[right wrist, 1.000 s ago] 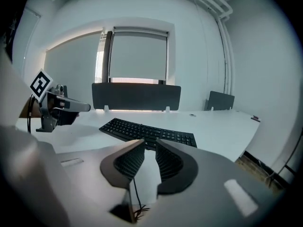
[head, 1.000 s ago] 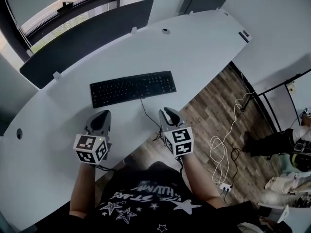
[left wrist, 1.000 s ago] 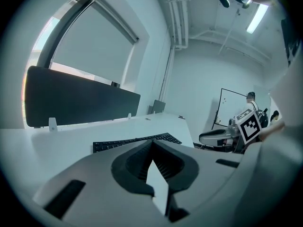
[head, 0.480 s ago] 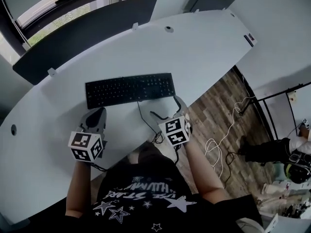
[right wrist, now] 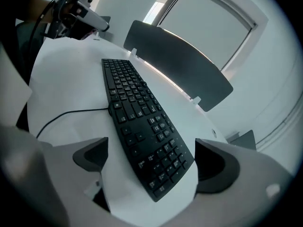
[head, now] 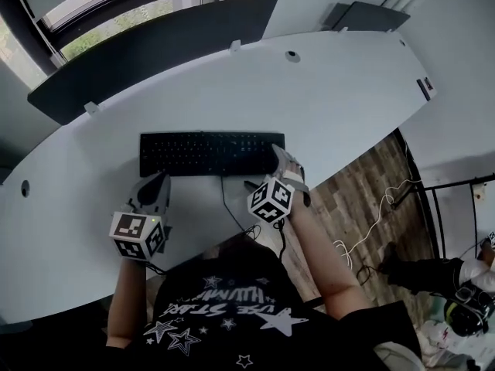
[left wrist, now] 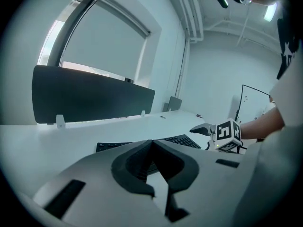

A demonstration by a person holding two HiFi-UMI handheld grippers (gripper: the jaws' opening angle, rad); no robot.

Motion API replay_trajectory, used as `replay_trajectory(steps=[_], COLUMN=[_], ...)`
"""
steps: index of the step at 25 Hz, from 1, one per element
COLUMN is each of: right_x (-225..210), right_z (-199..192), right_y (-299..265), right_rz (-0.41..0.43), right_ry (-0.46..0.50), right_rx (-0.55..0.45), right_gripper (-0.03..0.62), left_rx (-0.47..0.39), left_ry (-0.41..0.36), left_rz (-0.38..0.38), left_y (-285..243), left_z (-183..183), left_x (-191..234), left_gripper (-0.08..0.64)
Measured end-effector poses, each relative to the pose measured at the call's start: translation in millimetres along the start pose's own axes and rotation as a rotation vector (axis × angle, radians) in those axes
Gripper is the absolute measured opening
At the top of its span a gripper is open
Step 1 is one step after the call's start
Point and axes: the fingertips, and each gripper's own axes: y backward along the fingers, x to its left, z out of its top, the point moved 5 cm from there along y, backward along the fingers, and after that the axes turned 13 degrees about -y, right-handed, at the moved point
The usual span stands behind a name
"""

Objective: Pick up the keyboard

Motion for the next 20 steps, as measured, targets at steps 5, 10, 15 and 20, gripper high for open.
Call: replay_trajectory(steps=[5, 10, 15, 20], right_x=[-8.0, -12.7, -13.3, -14.1], right_z=[8.0, 19.0, 25.1, 30.8], right_y=[-18.9, -28.1, -43.4, -50.6], right_rz=[0.048, 0.144, 0.303, 0.427], right_ry=[0.078, 0.197, 0.243, 0.249], right_rx=[0.014, 0.040, 0.146, 0.223], right_gripper=[0.535, 0.575, 0.575, 0.578], left_rx=[0.005, 0.007, 0.009, 0.014], left_ry=[0.029, 0.044, 0.054, 0.065], left_rz=[0.058, 0.096, 0.128, 0.150], left_y=[-0.9, -0.2, 2.8, 3.9], left_z=[0.9, 1.2, -0.9, -2.3], left_x=[2.2, 5.1, 11.4, 10.8], left_gripper=[0.009, 0.009, 0.009, 0.009])
